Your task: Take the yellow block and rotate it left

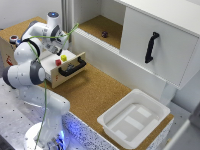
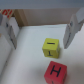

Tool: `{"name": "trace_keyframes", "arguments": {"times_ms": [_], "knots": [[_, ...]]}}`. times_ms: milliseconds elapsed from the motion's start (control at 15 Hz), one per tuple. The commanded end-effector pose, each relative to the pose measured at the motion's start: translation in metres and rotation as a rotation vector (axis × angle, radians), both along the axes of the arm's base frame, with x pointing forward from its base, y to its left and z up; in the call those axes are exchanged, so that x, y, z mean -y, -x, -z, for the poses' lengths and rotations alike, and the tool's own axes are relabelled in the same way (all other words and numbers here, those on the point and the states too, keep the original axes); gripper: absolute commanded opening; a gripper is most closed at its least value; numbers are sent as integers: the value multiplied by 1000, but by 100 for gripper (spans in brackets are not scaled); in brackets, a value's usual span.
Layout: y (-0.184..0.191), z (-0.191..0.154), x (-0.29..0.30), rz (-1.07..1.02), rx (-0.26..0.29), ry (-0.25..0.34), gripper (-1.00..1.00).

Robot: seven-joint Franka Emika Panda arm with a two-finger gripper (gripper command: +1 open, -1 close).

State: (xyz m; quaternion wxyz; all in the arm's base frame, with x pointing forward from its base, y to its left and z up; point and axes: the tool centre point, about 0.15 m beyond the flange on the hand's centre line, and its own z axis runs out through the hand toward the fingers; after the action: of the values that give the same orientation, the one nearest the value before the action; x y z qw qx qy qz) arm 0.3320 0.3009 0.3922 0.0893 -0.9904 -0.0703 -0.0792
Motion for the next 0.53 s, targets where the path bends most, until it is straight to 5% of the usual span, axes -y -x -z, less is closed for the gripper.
{"name": "trace_keyframes", "arguments": {"times_ms": [0, 467], "knots": [[-43, 29, -14, 64, -27, 98, 100], [-53, 62, -15, 93, -88, 107, 100]]}}
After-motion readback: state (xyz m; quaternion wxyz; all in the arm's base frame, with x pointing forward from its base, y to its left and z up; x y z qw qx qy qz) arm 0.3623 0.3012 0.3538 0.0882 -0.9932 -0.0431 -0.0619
